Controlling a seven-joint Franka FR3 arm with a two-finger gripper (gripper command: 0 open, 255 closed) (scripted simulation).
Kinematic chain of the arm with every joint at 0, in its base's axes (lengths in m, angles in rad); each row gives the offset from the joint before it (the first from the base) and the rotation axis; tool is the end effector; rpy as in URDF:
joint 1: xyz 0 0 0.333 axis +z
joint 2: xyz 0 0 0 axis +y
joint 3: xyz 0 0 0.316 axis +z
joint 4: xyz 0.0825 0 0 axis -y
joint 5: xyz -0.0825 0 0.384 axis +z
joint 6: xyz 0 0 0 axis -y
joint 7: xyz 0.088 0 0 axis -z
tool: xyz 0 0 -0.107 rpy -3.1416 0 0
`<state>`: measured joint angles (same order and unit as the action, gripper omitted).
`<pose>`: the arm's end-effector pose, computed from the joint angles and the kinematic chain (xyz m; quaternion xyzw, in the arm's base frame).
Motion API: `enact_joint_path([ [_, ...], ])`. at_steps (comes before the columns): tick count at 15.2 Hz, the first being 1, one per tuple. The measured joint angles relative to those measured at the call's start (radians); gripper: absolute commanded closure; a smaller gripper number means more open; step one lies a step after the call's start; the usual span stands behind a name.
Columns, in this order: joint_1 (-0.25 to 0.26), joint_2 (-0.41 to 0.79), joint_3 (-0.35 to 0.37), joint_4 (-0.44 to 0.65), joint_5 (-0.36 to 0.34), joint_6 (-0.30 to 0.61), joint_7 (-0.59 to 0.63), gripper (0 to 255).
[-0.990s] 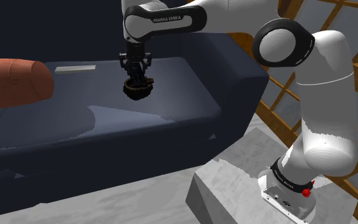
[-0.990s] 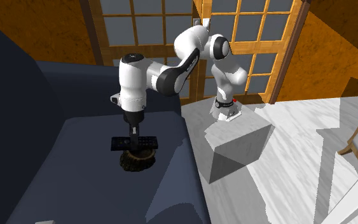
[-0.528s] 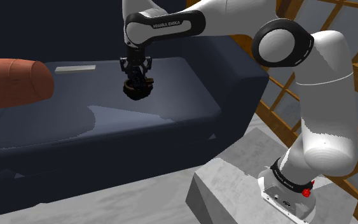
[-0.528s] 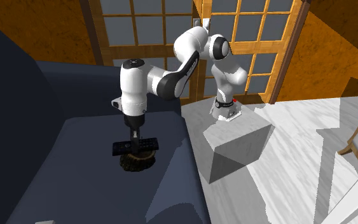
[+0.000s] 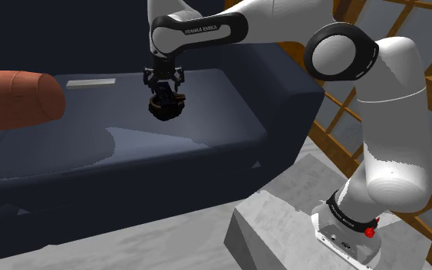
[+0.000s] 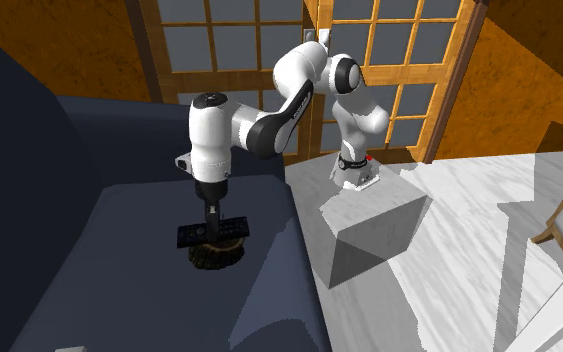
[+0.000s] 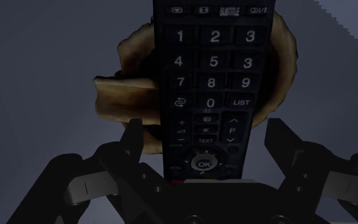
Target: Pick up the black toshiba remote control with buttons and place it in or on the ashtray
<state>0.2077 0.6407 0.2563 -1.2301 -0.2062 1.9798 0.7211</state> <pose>0.6918 0.2765 0.4157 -0.9902 0.1224 -0.0657 0.0169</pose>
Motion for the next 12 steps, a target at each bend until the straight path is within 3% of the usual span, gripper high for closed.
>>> enact_joint_path([
  [6, 0.005, -0.031, 0.006, 0.063, 0.008, -0.092, -0.006, 0],
  [12, 0.004, -0.036, 0.006, 0.068, 0.01, -0.102, -0.008, 0],
])
